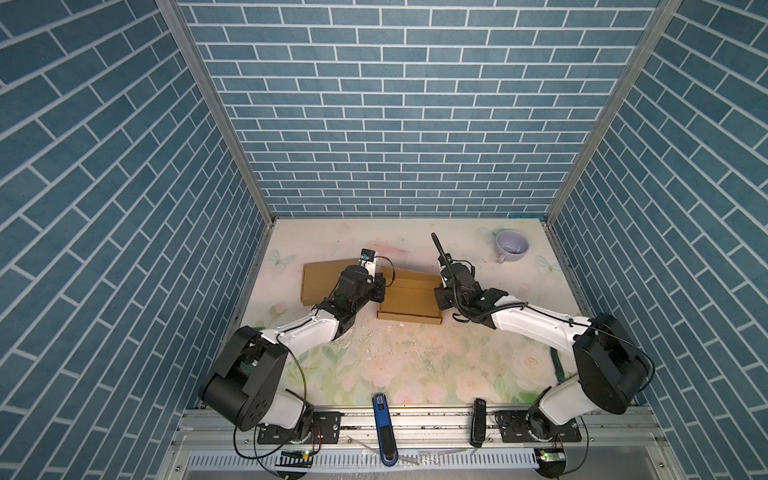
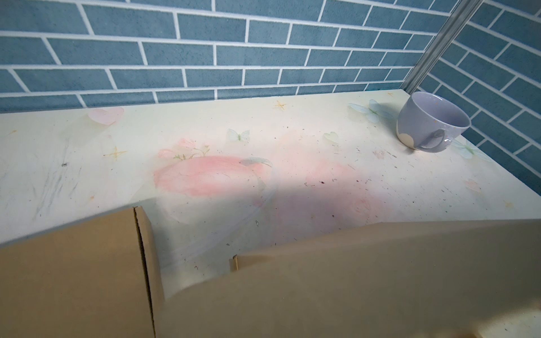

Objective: Fold the paper box

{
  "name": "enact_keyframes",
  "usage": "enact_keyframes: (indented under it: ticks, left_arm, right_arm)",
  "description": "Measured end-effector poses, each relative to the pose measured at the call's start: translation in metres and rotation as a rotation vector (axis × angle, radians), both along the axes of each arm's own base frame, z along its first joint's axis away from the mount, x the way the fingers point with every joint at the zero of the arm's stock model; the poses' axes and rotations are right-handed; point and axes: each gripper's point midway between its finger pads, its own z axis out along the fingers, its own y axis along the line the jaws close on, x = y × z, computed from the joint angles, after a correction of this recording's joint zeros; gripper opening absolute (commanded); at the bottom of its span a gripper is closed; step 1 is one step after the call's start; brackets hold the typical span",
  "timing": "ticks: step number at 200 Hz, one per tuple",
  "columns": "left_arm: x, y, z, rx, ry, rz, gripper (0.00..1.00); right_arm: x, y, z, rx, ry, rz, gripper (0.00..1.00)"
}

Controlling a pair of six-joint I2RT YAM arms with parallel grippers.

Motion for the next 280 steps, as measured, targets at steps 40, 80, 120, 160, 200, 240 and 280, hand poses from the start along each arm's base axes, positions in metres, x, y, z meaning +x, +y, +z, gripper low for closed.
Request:
enact_keyframes:
  ticks: [40, 80, 120, 160, 200, 240, 280]
  left_arm:
    - [-0.013, 0.002, -0.012, -0.010, 0.013, 0.013, 0.00]
    - [-0.029, 0.004, -0.022, -0.001, 0.020, 0.018, 0.00]
    - [-0.044, 0.005, -0.037, 0.009, 0.027, 0.012, 0.00]
    - [-0.052, 0.003, -0.045, 0.001, 0.015, -0.001, 0.00]
    - [-0.054, 0.006, -0.050, -0.001, 0.006, 0.015, 0.00]
    - [-0.054, 0.009, -0.051, 0.001, 0.000, 0.035, 0.00]
    - [-0.053, 0.010, -0.053, 0.007, -0.003, 0.045, 0.00]
  right_arm:
    - [-0.011, 0.002, -0.012, -0.012, 0.014, 0.006, 0.10]
    - [-0.025, 0.005, -0.023, -0.023, 0.027, 0.019, 0.13]
    - [-0.056, 0.007, -0.045, -0.036, 0.083, 0.082, 0.17]
    - [-0.068, 0.003, -0.047, -0.023, 0.094, 0.098, 0.30]
    - [-0.081, 0.007, -0.036, 0.025, 0.088, 0.131, 0.46]
    - [-0.104, 0.010, -0.008, 0.108, 0.080, 0.187, 0.54]
    - [-0.131, 0.002, 0.007, 0.168, 0.091, 0.209, 0.55]
